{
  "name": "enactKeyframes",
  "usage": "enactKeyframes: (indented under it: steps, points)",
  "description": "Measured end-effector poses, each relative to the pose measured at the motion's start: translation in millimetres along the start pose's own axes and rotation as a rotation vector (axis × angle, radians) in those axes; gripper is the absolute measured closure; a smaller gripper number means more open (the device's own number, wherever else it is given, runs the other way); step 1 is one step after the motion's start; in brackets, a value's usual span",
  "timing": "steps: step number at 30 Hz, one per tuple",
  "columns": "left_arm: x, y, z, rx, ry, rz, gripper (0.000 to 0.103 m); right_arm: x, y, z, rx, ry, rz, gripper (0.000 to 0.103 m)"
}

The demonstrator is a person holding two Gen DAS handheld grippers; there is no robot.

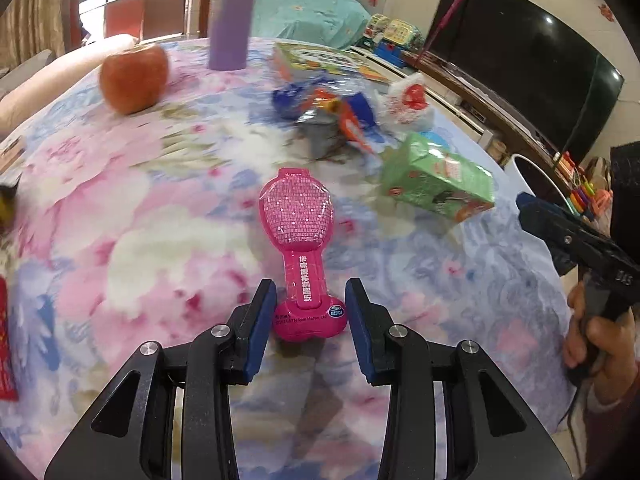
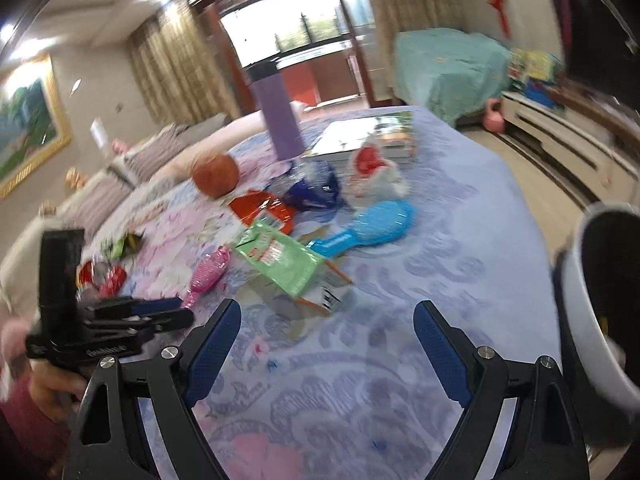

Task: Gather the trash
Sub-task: 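Grasp the green milk carton with the right tool while the left tool grasps the pink brush, then carry the green carton and pink brush over the black bin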

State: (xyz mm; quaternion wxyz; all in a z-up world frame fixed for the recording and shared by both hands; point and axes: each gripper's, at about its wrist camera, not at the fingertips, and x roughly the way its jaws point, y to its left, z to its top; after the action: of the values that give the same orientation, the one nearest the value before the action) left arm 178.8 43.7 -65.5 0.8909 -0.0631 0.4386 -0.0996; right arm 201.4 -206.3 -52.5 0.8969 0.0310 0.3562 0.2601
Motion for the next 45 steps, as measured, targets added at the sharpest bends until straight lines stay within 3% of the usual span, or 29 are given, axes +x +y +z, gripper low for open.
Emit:
enactKeyframes:
  steps: [5, 9, 11, 12, 13, 14, 18, 24, 25, 32, 39, 45]
  points:
    - [0.0, 8.7, -4.9, -0.032, -0.031, -0.02, 0.067, 29.9, 19.8, 11.0, -0.147, 0.036, -0.02, 0.014]
    - [0.8, 8.4, -3.4, -0.034, -0.033, -0.015, 0.066, 50.0, 23.4, 17.6, -0.182, 0.066, -0.029, 0.015]
    - [1.2, 8.2, -2.0, -0.042, -0.036, -0.017, 0.055, 58.0, 25.3, 20.0, -0.185, 0.073, -0.036, 0.018]
    - [2.1, 7.9, -0.2, -0.044, -0.038, -0.014, 0.051, 59.8, 24.2, 19.9, -0.18, 0.078, -0.034, 0.03]
    - [2.0, 5.9, 0.9, -0.045, -0.044, 0.005, 0.042, 63.4, 24.0, 20.0, -0.172, 0.096, -0.031, 0.049]
    - [3.0, 5.0, 1.8, -0.044, -0.045, 0.019, 0.039, 65.6, 23.8, 19.7, -0.168, 0.11, -0.035, 0.057]
    - [8.6, -1.5, 4.7, -0.022, -0.034, 0.056, 0.04, 58.3, 19.5, 14.5, -0.113, 0.106, -0.022, 0.069]
    - [14.4, -15.9, 5.3, 0.068, -0.024, 0.082, 0.081, 20.7, 2.1, -2.7, 0.056, 0.05, -0.019, 0.069]
    - [13.9, -18.5, 4.8, 0.082, -0.027, 0.083, 0.084, 13.0, -0.5, -6.8, 0.076, 0.04, -0.024, 0.069]
    - [6.2, -41.3, 4.8, 0.148, -0.037, 0.025, 0.084, -47.5, -16.0, -39.5, 0.225, -0.045, -0.07, 0.069]
    - [-15.7, -92.2, 7.9, 0.229, -0.105, -0.056, 0.084, -95.4, -23.3, -45.7, 0.273, -0.126, -0.116, 0.069]
    - [-17.0, -131.2, 9.2, 0.286, -0.099, -0.128, 0.084, -123.8, -26.3, -49.5, 0.281, -0.169, -0.161, 0.07]
